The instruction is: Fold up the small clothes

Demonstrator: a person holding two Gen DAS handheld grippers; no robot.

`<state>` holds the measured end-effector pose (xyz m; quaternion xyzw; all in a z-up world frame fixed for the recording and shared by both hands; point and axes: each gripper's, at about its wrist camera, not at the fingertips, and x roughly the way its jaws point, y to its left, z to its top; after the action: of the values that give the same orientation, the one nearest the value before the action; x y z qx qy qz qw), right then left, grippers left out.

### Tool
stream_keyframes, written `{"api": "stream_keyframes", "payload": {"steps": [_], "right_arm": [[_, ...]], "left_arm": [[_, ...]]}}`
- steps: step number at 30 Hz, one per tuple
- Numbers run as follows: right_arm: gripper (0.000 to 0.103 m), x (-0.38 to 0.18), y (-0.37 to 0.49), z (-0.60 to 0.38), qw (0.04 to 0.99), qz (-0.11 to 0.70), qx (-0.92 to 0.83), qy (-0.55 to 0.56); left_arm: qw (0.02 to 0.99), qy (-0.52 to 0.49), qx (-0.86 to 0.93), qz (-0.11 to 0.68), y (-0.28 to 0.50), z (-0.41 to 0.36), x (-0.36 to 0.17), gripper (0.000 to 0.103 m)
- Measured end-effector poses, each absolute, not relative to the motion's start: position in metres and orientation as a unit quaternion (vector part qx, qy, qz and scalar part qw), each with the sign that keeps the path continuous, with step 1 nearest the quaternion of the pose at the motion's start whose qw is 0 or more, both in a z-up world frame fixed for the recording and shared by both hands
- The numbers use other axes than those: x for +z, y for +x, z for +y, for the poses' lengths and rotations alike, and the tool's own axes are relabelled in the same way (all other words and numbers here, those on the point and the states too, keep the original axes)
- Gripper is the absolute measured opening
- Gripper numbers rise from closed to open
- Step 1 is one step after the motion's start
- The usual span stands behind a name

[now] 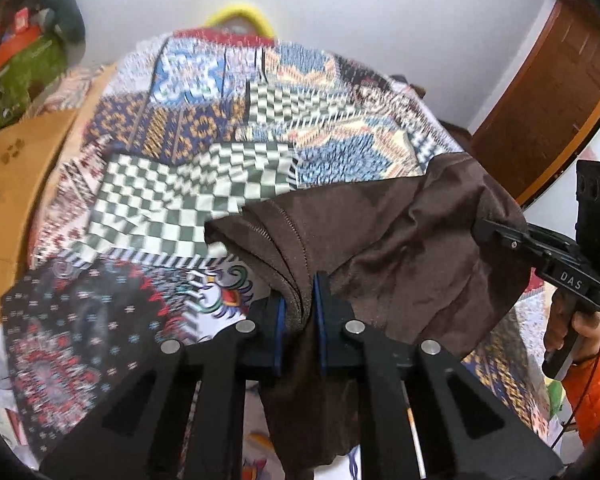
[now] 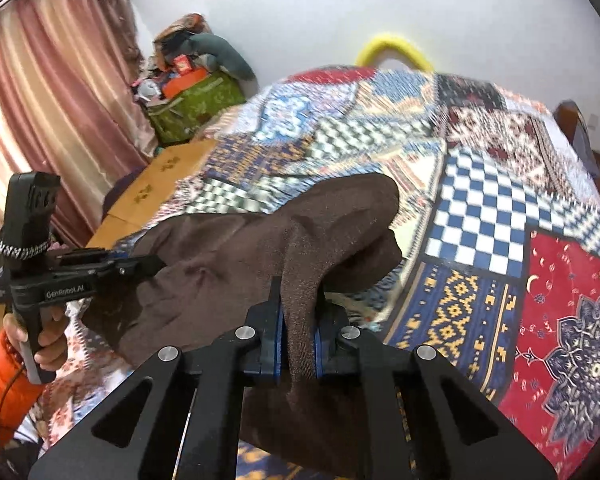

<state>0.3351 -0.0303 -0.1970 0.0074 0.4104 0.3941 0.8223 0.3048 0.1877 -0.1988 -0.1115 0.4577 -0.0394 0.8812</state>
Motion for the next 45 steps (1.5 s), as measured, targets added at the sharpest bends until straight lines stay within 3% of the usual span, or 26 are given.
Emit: {"api": "stream_keyframes", "payload": {"steps": [11, 21, 28, 34, 41, 45], "right_arm": [[0.009, -0.152, 0.277, -0.005, 0.821, 0.373, 0.431, 0.029], [0.01, -0.199, 0.258, 0.02, 0.81, 0.42, 0.409, -0.002], [0.02, -0.221, 0.265, 0.01, 0.815, 0.442, 0.373, -0.031], [0.029, -0.223, 0.268, -0.01, 0.83, 0.442, 0.333, -0.063], [0.03, -0.197, 0.254, -0.013, 0.842, 0.409, 0.346, -0.06], [0.038, -0.18, 0.242, 0.017, 0.837, 0.378, 0.388, -0.082]], "left_arm": [[0.901, -0.087, -0.022, 0.424, 0.236, 0.213, -0.15, 0.012], [0.87, -0.092, -0.015, 0.484, 0.234, 0.232, -0.216, 0.012], [0.86, -0.057, 0.033, 0.507, 0.245, 0.238, -0.252, 0.016], [0.857, -0.045, 0.074, 0.508, 0.242, 0.256, -0.255, 0.033], [0.872, -0.069, 0.078, 0.478, 0.218, 0.267, -0.223, 0.043], [0.883, -0.089, 0.049, 0.458, 0.204, 0.258, -0.209, 0.062]]}}
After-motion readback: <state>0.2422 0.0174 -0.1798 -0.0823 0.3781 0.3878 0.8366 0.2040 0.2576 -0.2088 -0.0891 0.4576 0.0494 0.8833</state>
